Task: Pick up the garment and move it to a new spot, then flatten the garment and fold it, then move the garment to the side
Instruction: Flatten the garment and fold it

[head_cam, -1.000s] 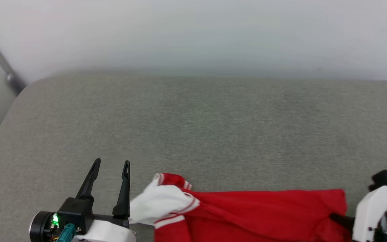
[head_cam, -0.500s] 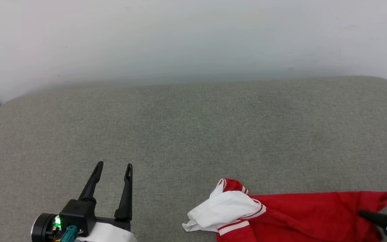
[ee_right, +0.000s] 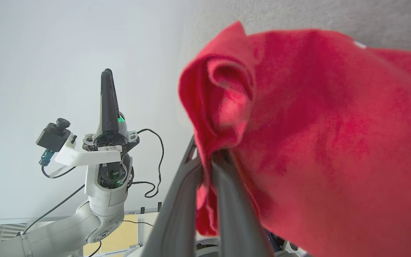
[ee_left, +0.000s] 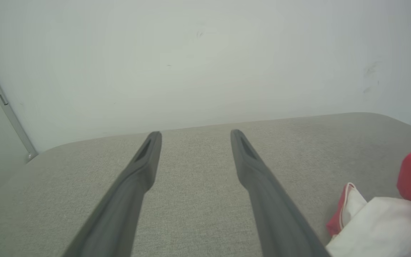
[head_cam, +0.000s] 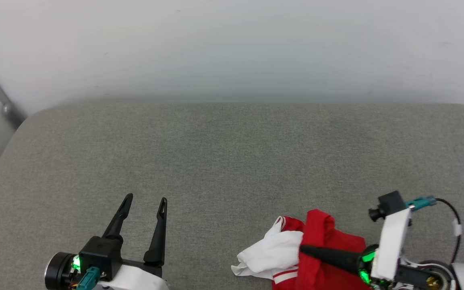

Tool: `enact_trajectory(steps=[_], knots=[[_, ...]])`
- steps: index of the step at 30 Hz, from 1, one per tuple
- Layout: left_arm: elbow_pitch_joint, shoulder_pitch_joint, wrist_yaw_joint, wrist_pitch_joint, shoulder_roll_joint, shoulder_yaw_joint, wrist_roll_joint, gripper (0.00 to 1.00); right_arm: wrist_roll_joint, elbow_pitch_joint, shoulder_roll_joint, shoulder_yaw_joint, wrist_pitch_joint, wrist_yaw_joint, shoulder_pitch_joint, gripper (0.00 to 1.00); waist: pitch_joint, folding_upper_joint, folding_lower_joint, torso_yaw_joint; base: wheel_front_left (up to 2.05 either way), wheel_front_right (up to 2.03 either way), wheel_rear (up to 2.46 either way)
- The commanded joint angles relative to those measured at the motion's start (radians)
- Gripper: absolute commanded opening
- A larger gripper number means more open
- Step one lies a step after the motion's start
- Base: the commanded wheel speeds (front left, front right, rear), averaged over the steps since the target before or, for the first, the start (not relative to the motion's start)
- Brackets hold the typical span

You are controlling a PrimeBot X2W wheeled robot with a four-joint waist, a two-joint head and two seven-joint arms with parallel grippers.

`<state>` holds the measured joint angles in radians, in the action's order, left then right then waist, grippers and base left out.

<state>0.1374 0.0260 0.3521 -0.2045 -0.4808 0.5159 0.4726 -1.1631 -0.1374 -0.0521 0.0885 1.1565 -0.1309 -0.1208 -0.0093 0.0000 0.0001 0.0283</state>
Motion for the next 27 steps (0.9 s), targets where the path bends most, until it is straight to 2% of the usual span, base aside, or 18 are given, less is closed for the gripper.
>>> enact_trajectory(steps=[1, 5, 10, 12, 13, 14, 18, 22, 27], knots=[[-0.003, 0.011, -0.004, 0.003, 0.001, 0.005, 0.004, 1.00, -0.028, -0.002, 0.002, -0.071, -0.033, 0.000, 0.007, 0.00, -0.003, 0.0000, -0.0001, 0.013, 0.00, 0.00, 0.00], [-0.009, 0.023, -0.010, 0.003, 0.008, 0.012, 0.004, 1.00, 0.014, -0.036, 0.002, -0.213, -0.126, 0.000, -0.024, 0.00, -0.001, 0.0000, -0.0001, 0.035, 0.00, 0.00, 0.00], [-0.023, 0.035, -0.019, -0.005, 0.023, 0.024, 0.007, 1.00, 0.095, -0.143, 0.002, -0.316, -0.285, 0.000, -0.066, 0.00, 0.009, 0.0000, -0.0001, 0.064, 0.00, 0.00, 0.00], [-0.029, 0.042, -0.024, -0.010, 0.029, 0.026, 0.009, 1.00, 0.147, -0.200, 0.002, -0.346, -0.344, 0.000, -0.087, 0.29, 0.017, 0.0000, -0.0001, 0.073, 0.00, 0.00, 0.00], [-0.032, 0.046, -0.024, -0.010, 0.032, 0.027, 0.011, 1.00, 0.166, -0.224, 0.003, -0.361, -0.369, 0.000, -0.093, 0.55, 0.022, 0.0000, -0.0001, 0.076, 0.00, 0.00, 0.00], [-0.035, 0.048, -0.025, -0.012, 0.035, 0.027, 0.012, 1.00, 0.181, -0.245, 0.002, -0.367, -0.399, 0.000, -0.104, 1.00, 0.026, 0.0000, -0.0001, 0.079, 0.00, 0.00, 0.00], [-0.052, 0.050, -0.032, -0.022, 0.041, 0.023, 0.014, 1.00, 0.211, -0.286, 0.000, -0.421, -0.458, 0.000, -0.139, 1.00, 0.039, 0.0000, -0.0001, 0.083, 0.00, 0.00, 0.00], [-0.063, 0.047, -0.033, -0.031, 0.045, 0.018, 0.017, 1.00, 0.226, -0.240, -0.035, -0.475, -0.492, 0.000, -0.160, 1.00, 0.039, 0.0000, -0.0001, 0.076, 0.00, 0.00, 0.00], [-0.076, 0.033, -0.027, -0.037, 0.045, 0.014, 0.021, 1.00, 0.284, -0.119, -0.134, -0.519, -0.569, 0.000, -0.152, 1.00, 0.023, 0.0000, -0.0001, 0.057, 0.00, 0.00, 0.00]])
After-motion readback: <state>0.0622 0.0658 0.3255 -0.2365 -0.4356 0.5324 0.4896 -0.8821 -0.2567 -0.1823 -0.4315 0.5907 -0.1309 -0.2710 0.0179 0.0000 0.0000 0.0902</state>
